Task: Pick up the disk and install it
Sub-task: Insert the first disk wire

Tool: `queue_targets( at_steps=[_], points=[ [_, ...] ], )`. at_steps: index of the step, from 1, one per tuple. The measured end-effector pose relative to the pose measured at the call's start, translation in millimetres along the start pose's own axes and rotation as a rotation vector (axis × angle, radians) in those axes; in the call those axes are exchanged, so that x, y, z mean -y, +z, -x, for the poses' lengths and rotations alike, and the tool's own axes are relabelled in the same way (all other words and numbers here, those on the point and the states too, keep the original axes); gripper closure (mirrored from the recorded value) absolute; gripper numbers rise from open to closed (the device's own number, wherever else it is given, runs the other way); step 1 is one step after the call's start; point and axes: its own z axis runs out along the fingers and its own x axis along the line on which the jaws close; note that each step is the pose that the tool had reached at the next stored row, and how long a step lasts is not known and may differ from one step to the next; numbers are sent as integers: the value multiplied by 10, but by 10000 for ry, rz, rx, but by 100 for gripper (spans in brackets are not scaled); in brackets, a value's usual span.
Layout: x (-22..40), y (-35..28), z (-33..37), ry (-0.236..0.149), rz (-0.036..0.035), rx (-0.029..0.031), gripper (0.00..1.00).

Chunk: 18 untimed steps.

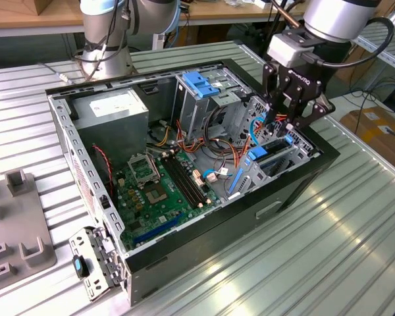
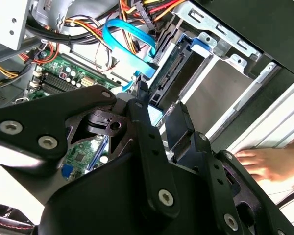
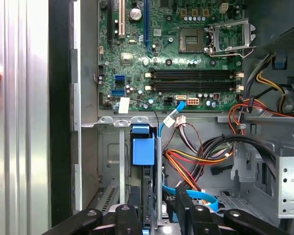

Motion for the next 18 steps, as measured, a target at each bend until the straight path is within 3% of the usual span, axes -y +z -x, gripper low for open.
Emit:
queue_targets(
  at_steps=[3, 9, 12, 15, 18],
  points=[
    [22, 0, 20, -1, 1, 1, 58],
    [149, 25, 117, -4, 0, -1, 58],
    [154, 82, 127, -4, 0, -34, 58],
    [161, 124, 134, -4, 1, -109, 58],
    [161, 129, 136, -4, 1, -126, 58]
  ],
)
